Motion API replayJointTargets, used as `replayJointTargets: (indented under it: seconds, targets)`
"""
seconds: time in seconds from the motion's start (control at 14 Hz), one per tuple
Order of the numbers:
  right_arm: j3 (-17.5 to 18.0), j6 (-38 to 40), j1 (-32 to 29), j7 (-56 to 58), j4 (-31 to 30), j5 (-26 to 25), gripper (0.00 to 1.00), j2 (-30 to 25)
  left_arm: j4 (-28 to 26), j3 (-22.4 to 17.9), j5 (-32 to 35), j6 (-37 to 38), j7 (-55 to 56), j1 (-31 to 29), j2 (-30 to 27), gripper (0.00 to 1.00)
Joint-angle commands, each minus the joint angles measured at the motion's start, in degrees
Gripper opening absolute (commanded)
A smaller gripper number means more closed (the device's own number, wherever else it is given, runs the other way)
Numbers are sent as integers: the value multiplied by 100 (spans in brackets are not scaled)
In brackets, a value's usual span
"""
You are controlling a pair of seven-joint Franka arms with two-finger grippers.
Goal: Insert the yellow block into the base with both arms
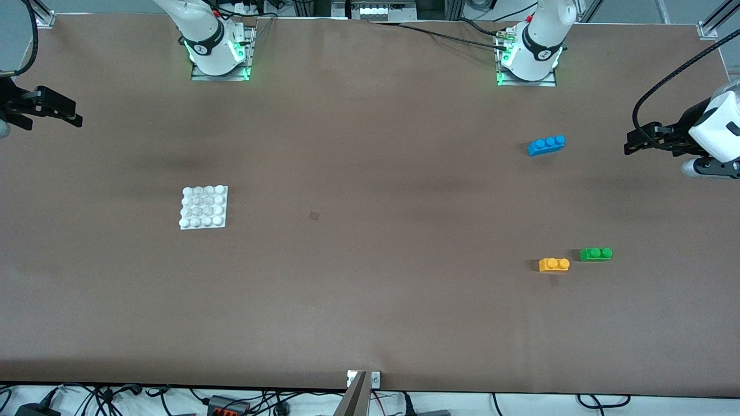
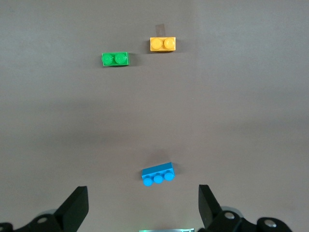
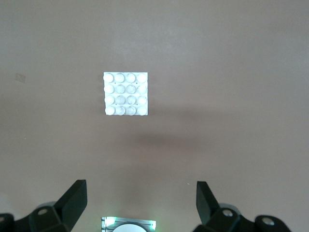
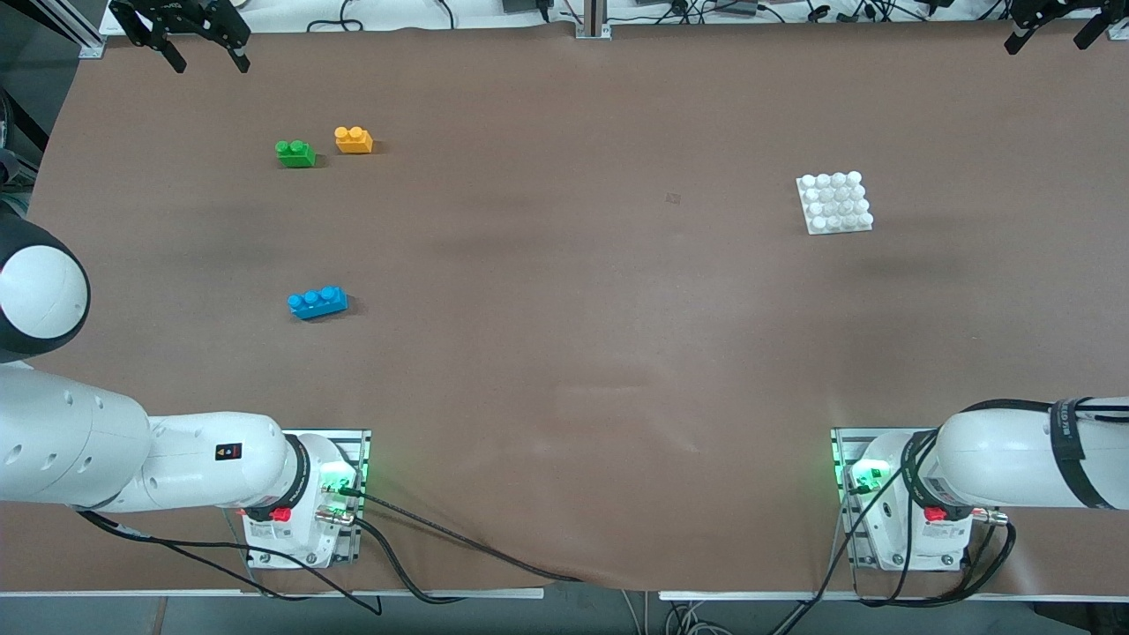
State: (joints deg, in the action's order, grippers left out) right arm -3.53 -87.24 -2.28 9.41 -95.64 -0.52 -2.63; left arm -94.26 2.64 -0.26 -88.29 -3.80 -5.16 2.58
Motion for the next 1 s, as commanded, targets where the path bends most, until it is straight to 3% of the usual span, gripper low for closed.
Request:
replayJointTargets:
  seconds: [0.0, 0.93]
  targets:
    - [89, -56, -80, -254, -78, -80, 100, -80, 74, -27, -141, 110, -112, 6, -21, 100]
    - [107, 568, -79, -194, 54, -71, 100, 174, 92, -36, -132, 66, -156, 6, 110, 100]
